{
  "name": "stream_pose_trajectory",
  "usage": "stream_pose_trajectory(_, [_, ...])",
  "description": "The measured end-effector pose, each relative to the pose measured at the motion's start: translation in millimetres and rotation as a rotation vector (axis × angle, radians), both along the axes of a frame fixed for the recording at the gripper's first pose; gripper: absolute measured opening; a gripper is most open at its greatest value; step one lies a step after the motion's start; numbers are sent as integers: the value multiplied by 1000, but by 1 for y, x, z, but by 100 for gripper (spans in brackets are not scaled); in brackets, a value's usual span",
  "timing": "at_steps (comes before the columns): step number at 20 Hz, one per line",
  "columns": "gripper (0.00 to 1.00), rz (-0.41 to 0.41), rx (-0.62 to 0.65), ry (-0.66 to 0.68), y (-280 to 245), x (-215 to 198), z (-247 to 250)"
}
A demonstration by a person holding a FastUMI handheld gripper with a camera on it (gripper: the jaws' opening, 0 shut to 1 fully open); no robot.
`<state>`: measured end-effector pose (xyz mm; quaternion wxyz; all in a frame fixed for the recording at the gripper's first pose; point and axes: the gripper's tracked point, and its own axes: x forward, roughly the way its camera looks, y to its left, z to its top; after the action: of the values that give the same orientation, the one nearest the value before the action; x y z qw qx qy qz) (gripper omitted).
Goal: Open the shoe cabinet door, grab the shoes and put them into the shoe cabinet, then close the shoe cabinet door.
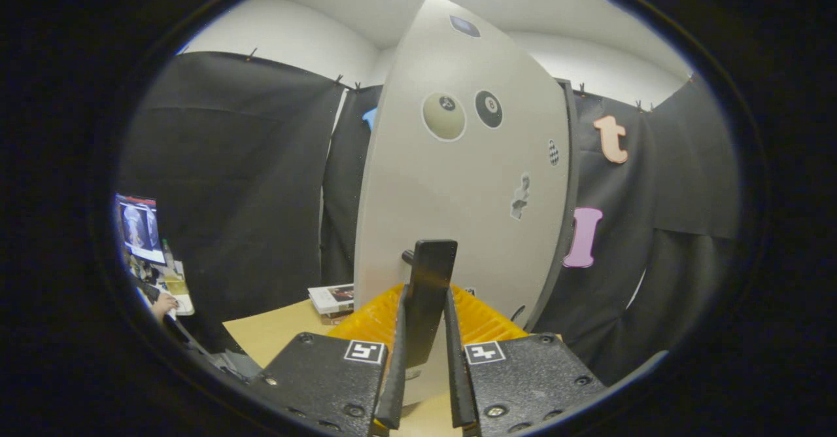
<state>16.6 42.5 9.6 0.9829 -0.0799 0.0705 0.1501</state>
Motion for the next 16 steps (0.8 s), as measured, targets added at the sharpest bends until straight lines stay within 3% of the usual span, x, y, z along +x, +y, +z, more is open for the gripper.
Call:
stream_pose_trajectory(11, [31,-151,70,-16,-47,-35,-4])
stream_pose_trajectory(16, [28,-318,132,-165,-91,-60,16])
